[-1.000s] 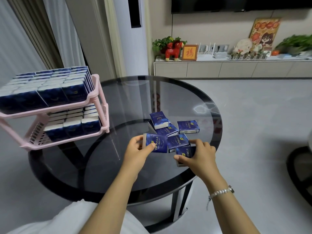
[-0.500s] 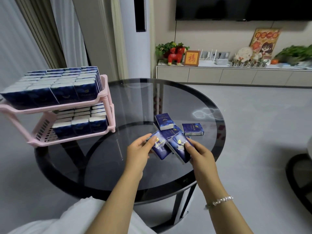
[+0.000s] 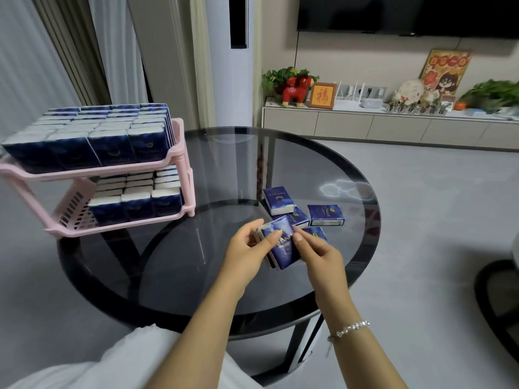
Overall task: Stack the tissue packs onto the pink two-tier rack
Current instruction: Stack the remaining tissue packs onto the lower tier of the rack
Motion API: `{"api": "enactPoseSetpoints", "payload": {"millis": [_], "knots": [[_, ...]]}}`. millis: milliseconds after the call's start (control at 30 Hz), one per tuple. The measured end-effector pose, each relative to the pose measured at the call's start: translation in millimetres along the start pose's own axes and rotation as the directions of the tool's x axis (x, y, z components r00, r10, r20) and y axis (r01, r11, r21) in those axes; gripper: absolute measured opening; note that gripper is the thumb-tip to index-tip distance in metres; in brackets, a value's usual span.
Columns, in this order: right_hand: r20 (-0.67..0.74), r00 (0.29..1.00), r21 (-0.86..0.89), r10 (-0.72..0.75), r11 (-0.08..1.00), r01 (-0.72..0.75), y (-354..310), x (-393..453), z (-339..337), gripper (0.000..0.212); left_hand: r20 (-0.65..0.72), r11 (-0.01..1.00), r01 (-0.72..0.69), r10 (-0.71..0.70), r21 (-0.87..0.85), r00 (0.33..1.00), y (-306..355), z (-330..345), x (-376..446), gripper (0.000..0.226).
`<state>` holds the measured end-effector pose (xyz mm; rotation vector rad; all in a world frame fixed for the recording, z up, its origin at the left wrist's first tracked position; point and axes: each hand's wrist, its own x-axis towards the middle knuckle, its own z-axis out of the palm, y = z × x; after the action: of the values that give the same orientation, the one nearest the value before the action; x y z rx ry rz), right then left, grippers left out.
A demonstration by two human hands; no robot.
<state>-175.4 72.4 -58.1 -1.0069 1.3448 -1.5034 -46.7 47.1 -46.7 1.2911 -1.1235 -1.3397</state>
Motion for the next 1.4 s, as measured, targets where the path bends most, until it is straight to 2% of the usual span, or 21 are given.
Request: {"api": "enactPoseSetpoints", "payload": {"millis": [67, 133, 167, 233, 267, 367, 500, 567, 667, 900, 1033, 1167, 1400], "knots": [[-0.08, 0.991, -0.289, -0.103, 0.954, 0.076, 4.1, 12.4, -10.7, 0.022, -0.042, 1.0, 0.0, -0.001, -0.021, 0.999, 1.1, -3.2, 2.3, 0.051], [-0.098, 0.982, -0.61, -0.159, 0.789, 0.067, 5.5, 26.7, -22.1, 0.032, -0.064, 0.999, -0.003, 0.0, -0.046, 0.998, 2.2, -6.9, 3.9, 0.05], [-0.083, 0.986, -0.713, -0.146, 0.7, 0.044, 4.3, 32.1, -26.5, 0.038, -0.073, 0.999, -0.007, 0.004, -0.041, 0.997, 2.2, -8.2, 4.1, 0.05], [-0.027, 0.997, -0.805, -0.07, 0.593, 0.02, -0.3, 39.7, -32.6, 0.051, -0.096, 1.0, -0.009, 0.006, -0.029, 0.995, 2.0, -9.8, 3.7, 0.049], [0.01, 1.0, -0.812, -0.019, 0.583, 0.019, -1.8, 42.7, -34.1, 0.056, -0.104, 0.999, -0.007, 0.003, -0.038, 0.995, 2.1, -9.9, 3.3, 0.048], [0.081, 0.991, -0.774, 0.107, 0.633, -0.005, -4.6, 49.4, -34.8, 0.059, -0.107, 0.997, 0.007, -0.015, -0.076, 0.994, 2.7, -9.2, 3.5, 0.042], [0.115, 0.976, -0.823, 0.186, 0.569, -0.011, -4.2, 55.2, -35.0, 0.07, -0.134, 0.996, 0.015, -0.027, -0.088, 0.991, 3.2, -10.3, 4.1, 0.035], [0.137, 0.966, -0.833, 0.22, 0.554, -0.008, -7.5, 54.7, -34.5, 0.064, -0.136, 0.996, 0.016, -0.028, -0.089, 0.99, 3.3, -11.4, 3.4, 0.031], [0.157, 0.961, -0.773, 0.227, 0.634, -0.023, -11.5, 49.1, -33.6, 0.05, -0.134, 0.997, 0.011, -0.022, -0.078, 0.991, 3.4, -13.6, 2.1, 0.025], [0.151, 0.977, -0.509, 0.151, 0.859, -0.055, -6.1, 32.6, -28.2, 0.029, -0.174, 0.995, 0.006, -0.024, -0.1, 0.984, 4.4, -17.7, 0.3, 0.023], [0.11, 0.99, -0.315, 0.09, 0.948, -0.051, -12.8, 25.7, -27.7, 0.031, -0.173, 0.993, 0.002, -0.023, -0.116, 0.985, 5.0, -20.0, -0.3, 0.029], [0.108, 0.992, -0.182, 0.062, 0.982, -0.042, -21.4, 23.8, -26.9, 0.028, -0.174, 0.99, -0.013, -0.011, -0.138, 0.985, 4.3, -21.5, 0.9, 0.032], [0.19, 0.982, -0.213, 0.001, 0.976, 0.041, -36.9, 27.6, -25.5, 0.031, -0.106, 0.994, -0.003, -0.01, -0.113, 0.994, 5.1, -23.5, 0.2, 0.058]]}}
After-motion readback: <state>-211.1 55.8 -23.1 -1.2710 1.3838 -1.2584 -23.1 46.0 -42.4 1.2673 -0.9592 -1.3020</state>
